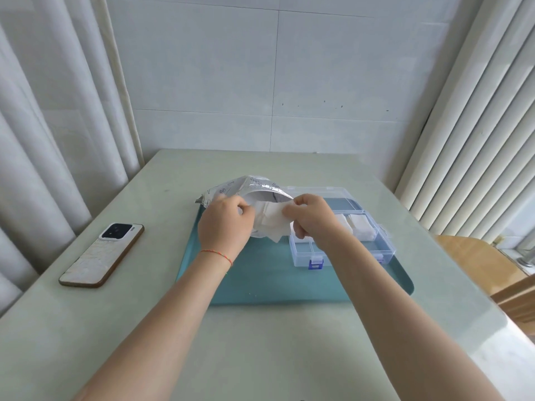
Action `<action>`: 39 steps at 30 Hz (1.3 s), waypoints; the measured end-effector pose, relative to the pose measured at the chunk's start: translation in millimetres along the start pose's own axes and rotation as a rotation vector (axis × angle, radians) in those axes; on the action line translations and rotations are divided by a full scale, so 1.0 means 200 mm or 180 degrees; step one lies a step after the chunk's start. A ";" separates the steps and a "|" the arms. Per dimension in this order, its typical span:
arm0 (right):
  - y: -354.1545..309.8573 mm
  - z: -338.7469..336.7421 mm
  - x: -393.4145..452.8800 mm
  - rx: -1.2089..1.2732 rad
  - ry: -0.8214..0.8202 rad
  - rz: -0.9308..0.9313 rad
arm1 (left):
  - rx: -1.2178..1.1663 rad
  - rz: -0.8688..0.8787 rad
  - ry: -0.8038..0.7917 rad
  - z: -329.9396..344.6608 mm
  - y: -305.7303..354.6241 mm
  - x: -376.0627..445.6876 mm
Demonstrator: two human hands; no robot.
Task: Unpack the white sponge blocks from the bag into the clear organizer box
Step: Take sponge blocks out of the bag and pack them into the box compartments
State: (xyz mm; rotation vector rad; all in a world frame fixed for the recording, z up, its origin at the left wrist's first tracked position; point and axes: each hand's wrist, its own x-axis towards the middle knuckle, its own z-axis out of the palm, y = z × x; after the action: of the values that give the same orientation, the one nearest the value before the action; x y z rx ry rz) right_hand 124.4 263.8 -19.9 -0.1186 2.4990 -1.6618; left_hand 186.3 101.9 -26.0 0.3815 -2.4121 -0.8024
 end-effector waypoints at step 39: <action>-0.02 0.02 0.03 -0.0983 0.0141 -0.0254 | 0.1223 0.0418 -0.1673 0.13 -0.02 0.03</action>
State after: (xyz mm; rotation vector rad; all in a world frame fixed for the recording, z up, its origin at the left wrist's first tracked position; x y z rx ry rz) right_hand 119.0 257.1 -17.6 -0.2176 2.8015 -1.3041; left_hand 166.0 107.5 -43.9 0.1619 -3.0572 -0.4077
